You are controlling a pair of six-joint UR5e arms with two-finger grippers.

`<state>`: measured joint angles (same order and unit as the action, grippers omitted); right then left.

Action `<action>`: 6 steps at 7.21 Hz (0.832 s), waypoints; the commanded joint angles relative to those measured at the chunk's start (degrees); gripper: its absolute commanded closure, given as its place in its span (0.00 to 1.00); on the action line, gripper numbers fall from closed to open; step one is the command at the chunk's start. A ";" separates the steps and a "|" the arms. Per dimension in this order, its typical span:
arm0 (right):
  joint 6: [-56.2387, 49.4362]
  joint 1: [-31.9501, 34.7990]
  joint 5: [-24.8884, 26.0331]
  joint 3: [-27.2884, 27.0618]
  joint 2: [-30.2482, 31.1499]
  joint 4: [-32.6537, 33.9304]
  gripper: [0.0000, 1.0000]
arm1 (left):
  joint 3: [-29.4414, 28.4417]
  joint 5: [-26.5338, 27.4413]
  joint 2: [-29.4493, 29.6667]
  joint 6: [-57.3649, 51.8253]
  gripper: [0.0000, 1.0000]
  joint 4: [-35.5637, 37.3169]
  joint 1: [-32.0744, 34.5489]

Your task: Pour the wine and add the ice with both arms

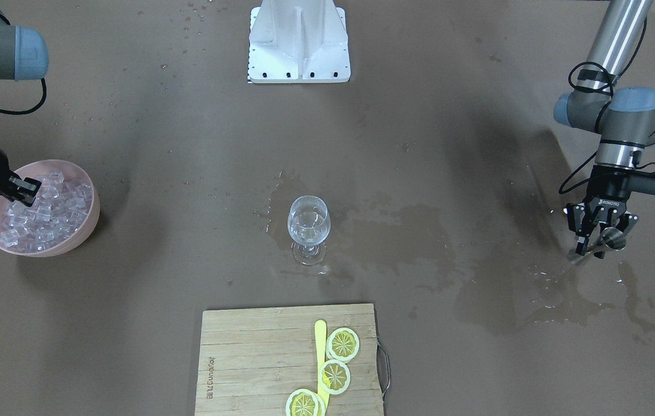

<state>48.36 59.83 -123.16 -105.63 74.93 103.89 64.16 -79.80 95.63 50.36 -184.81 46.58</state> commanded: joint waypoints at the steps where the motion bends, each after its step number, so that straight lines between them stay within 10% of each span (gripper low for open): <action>1: -6.04 1.86 -2.07 -0.10 -0.40 -0.35 0.76 | -0.18 -0.09 0.00 0.00 0.59 0.07 0.00; 6: -13.82 5.74 -2.34 0.25 -2.60 0.61 0.78 | -0.35 -0.18 0.26 0.09 0.72 0.07 0.08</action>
<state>35.14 64.94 -125.50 -105.37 72.60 104.36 63.77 -79.92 95.86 50.40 -184.75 46.59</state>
